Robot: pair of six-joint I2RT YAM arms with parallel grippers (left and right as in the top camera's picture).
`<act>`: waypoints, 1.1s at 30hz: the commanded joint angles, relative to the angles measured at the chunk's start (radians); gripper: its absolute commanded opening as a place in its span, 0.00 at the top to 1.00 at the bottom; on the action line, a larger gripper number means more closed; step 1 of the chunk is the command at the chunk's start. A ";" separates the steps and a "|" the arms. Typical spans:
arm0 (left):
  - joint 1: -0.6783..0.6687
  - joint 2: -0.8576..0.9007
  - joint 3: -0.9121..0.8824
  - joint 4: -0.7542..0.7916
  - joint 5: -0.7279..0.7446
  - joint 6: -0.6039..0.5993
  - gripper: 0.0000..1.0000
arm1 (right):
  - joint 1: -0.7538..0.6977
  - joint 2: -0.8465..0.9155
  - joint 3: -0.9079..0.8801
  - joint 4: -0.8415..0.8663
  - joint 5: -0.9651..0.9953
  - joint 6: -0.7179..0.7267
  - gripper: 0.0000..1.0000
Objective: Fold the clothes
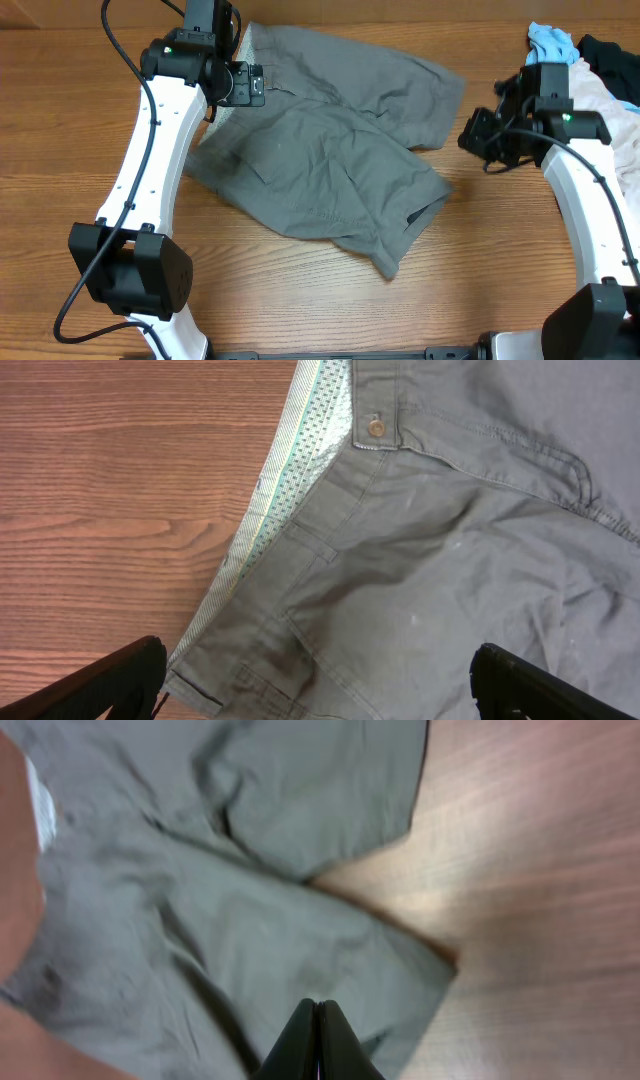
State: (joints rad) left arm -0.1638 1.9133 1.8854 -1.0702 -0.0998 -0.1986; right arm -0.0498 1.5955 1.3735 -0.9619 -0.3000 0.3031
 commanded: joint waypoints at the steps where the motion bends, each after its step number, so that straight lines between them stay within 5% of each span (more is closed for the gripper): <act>1: 0.002 0.003 0.000 0.001 -0.014 0.023 0.00 | 0.021 0.053 0.129 -0.007 0.046 0.044 0.96; 8: 0.002 0.003 0.000 0.001 -0.014 0.023 0.00 | 0.050 0.254 0.311 0.010 0.099 0.046 0.96; 24: 0.002 0.003 0.000 0.001 -0.014 0.023 0.00 | 0.079 0.555 0.311 0.149 0.123 0.064 0.96; 33: 0.002 0.003 0.000 0.001 -0.014 0.023 0.00 | 0.122 0.643 0.308 0.140 0.302 0.064 0.96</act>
State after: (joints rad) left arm -0.1638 1.9133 1.8854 -1.0698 -0.1020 -0.1982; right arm 0.0673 2.2097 1.6642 -0.8234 -0.0967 0.3622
